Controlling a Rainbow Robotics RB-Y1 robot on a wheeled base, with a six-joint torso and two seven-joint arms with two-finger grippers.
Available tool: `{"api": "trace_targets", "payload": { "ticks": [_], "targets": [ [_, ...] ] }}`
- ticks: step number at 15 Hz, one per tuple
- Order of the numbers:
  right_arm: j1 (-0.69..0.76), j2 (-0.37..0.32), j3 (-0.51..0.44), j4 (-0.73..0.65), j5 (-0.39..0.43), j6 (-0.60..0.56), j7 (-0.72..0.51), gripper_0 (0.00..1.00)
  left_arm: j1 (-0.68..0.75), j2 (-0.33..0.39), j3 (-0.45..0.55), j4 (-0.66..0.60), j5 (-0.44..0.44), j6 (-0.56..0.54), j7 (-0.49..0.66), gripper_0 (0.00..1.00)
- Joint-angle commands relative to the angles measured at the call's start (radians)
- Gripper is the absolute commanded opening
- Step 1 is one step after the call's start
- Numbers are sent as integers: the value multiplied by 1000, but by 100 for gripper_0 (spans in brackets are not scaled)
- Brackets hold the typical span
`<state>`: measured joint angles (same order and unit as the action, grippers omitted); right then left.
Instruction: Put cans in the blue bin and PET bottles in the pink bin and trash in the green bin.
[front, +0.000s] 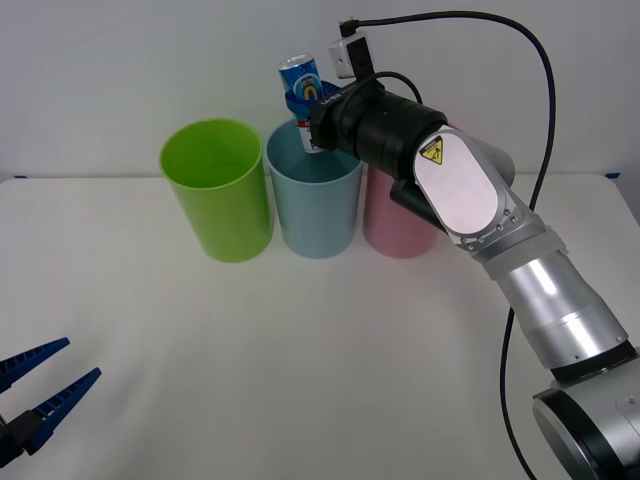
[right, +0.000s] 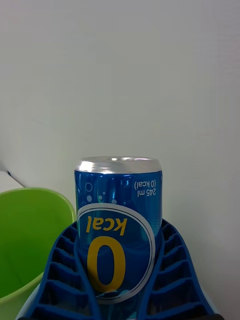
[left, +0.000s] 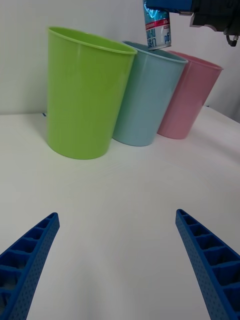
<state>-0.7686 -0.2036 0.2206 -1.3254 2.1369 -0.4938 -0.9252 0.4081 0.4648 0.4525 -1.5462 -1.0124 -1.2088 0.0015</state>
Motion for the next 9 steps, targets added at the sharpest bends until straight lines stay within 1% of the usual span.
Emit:
{"api": "trace_targets", "payload": {
  "ticks": [1, 2, 3, 4, 5, 6, 7, 9],
  "targets": [
    [0, 6, -1, 0, 8, 0, 2, 0, 0, 0, 0, 0, 0, 0, 0, 79],
    [3, 6, 0, 0, 14, 0, 2, 0, 0, 0, 0, 0, 0, 0, 0, 79],
    [6, 6, 0, 0, 20, 8, 3, 14, 0, 0, 0, 0, 0, 0, 0, 79],
    [8, 6, 2, 0, 24, 15, 6, 56, 0, 0, 0, 0, 0, 0, 0, 79],
    [8, 6, 3, 0, 32, 18, 9, 79, 0, 0, 0, 0, 0, 0, 0, 79],
    [8, 6, 3, 0, 34, 23, 11, 95, 0, 0, 0, 0, 0, 0, 0, 79],
    [8, 6, 3, 0, 34, 24, 12, 100, 0, 0, 0, 0, 0, 0, 0, 79],
    [9, 6, 3, 0, 34, 29, 17, 100, 0, 0, 0, 0, 0, 0, 0, 79]
  ]
}}
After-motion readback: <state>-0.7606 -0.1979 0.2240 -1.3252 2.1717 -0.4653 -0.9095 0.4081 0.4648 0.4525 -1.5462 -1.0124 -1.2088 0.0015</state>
